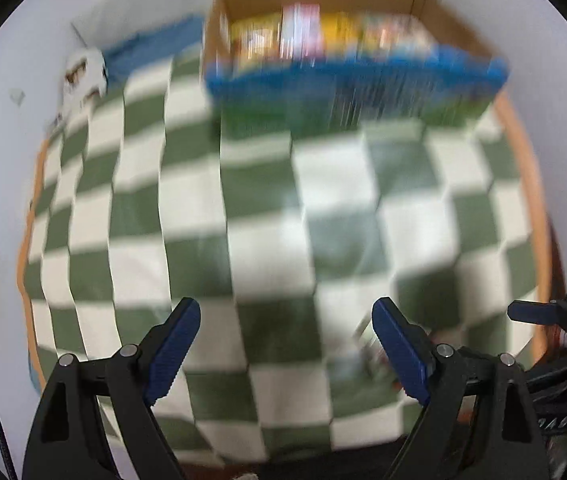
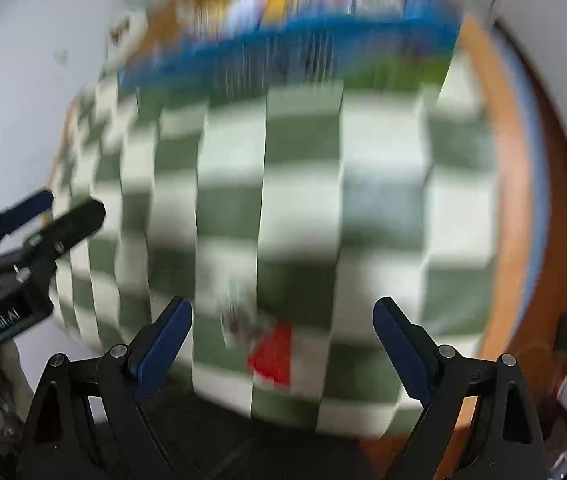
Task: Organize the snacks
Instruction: 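Grasp the small white packet with left tool while right tool grasps red packet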
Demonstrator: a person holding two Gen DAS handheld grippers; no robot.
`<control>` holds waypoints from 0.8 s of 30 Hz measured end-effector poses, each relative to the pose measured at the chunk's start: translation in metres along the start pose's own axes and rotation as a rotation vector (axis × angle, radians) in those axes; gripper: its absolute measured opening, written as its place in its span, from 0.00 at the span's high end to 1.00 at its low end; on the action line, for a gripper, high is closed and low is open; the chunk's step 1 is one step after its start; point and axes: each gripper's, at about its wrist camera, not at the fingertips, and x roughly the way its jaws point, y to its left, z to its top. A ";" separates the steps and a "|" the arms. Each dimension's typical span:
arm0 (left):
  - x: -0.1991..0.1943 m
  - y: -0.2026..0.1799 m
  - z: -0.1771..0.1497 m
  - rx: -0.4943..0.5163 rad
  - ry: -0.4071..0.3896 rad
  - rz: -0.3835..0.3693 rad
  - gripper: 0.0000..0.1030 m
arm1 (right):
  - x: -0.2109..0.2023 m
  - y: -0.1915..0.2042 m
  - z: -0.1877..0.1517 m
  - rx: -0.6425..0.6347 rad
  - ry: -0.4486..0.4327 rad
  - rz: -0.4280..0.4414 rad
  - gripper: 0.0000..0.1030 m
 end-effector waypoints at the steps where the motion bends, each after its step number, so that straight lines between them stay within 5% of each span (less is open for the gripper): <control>1: 0.012 0.002 -0.010 0.005 0.037 0.011 0.15 | 0.020 -0.004 -0.007 0.021 0.059 0.039 0.09; 4: 0.037 0.006 -0.031 0.002 0.113 0.010 0.15 | 0.067 -0.014 -0.024 0.092 0.173 0.122 0.09; 8: 0.049 0.008 -0.047 0.005 0.143 0.014 0.15 | 0.098 -0.018 -0.033 0.103 0.198 0.109 0.14; 13: 0.052 -0.002 -0.053 0.033 0.141 -0.026 0.15 | 0.092 -0.027 -0.042 0.067 0.145 0.040 0.64; 24: 0.070 -0.085 -0.053 0.278 0.191 -0.183 0.15 | 0.046 -0.092 -0.046 0.181 0.045 -0.032 0.65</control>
